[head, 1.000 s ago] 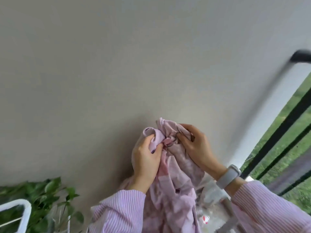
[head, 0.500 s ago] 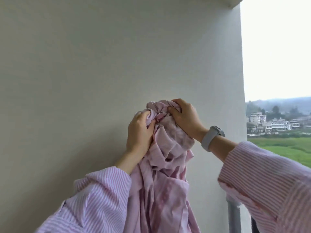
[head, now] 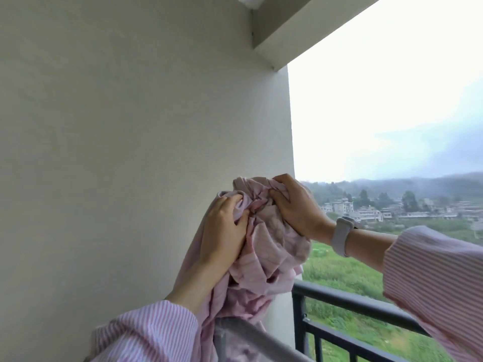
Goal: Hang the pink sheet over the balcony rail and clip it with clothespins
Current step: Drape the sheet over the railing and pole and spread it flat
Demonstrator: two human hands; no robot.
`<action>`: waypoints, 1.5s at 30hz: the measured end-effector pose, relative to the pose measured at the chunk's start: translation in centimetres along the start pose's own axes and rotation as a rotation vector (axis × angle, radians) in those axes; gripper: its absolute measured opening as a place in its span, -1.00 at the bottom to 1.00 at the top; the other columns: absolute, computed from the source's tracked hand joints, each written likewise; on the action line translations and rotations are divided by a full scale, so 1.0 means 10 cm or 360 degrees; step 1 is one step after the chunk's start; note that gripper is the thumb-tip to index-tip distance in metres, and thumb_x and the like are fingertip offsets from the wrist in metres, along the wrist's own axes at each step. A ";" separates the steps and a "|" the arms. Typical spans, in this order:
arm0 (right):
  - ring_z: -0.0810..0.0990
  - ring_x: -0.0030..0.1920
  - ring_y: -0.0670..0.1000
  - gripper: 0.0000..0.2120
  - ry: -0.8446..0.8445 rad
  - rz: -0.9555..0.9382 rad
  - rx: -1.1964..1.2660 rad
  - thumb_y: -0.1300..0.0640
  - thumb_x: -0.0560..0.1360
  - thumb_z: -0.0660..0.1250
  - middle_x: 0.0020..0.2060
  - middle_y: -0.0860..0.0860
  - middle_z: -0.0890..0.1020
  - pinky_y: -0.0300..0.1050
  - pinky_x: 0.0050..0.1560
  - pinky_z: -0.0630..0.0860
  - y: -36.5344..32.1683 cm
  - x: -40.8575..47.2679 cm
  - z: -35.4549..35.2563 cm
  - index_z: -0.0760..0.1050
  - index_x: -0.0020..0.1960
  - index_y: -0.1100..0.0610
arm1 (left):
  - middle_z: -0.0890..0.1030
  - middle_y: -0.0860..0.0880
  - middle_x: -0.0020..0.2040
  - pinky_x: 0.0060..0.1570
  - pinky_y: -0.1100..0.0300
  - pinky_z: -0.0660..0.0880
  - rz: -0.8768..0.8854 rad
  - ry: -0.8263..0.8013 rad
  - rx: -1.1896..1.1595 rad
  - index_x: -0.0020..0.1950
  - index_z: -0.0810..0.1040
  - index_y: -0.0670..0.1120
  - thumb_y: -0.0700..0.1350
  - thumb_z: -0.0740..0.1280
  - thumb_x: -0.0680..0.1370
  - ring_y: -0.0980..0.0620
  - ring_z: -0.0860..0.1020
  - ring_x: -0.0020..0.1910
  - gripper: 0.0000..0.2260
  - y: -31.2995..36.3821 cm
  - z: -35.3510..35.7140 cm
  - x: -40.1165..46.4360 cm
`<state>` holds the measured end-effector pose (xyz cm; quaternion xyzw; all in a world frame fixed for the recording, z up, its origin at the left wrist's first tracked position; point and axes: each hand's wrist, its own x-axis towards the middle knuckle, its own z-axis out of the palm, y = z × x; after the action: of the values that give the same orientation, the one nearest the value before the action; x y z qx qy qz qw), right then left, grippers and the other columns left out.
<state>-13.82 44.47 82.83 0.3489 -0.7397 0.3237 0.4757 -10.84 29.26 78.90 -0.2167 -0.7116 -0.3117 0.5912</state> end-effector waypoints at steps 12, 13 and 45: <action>0.40 -0.27 0.02 -0.96 -0.0404 -0.0028 -0.0182 0.21 0.56 0.12 -0.29 -0.04 0.41 -0.29 -0.32 0.32 0.00 -0.98 -0.70 0.27 -0.05 0.18 | 0.48 -0.14 0.08 0.16 0.05 0.37 0.0063 -0.0312 0.0340 -0.07 0.58 -0.15 -0.18 0.41 0.42 -0.12 0.39 0.16 -0.88 0.53 -0.17 -0.72; 0.39 -0.28 0.02 -0.96 -0.0432 -0.0029 -0.0198 0.21 0.56 0.12 -0.30 -0.06 0.40 -0.28 -0.33 0.31 -0.04 -1.01 -0.74 0.26 -0.06 0.16 | 0.47 -0.14 0.13 0.22 0.00 0.33 0.0040 -0.0401 0.0336 -0.04 0.54 -0.15 -0.18 0.36 0.46 -0.13 0.36 0.22 -0.89 0.55 -0.22 -0.75; 0.36 -0.15 -0.12 -0.60 -0.0997 -0.0104 -0.0639 -0.08 0.54 0.14 -0.17 -0.05 0.49 -0.13 -0.07 0.40 -0.66 -1.57 -1.33 0.56 -0.24 0.17 | 0.47 -0.11 -0.09 -0.09 0.21 0.35 -0.0663 -0.0506 0.0210 0.01 0.62 -0.14 -0.10 0.38 0.46 -0.10 0.51 -0.04 -0.82 0.87 -0.40 -1.11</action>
<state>2.77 54.89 73.71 0.3543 -0.8866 0.0343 0.2954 0.19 33.32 70.09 -0.0727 -0.8435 -0.3416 0.4081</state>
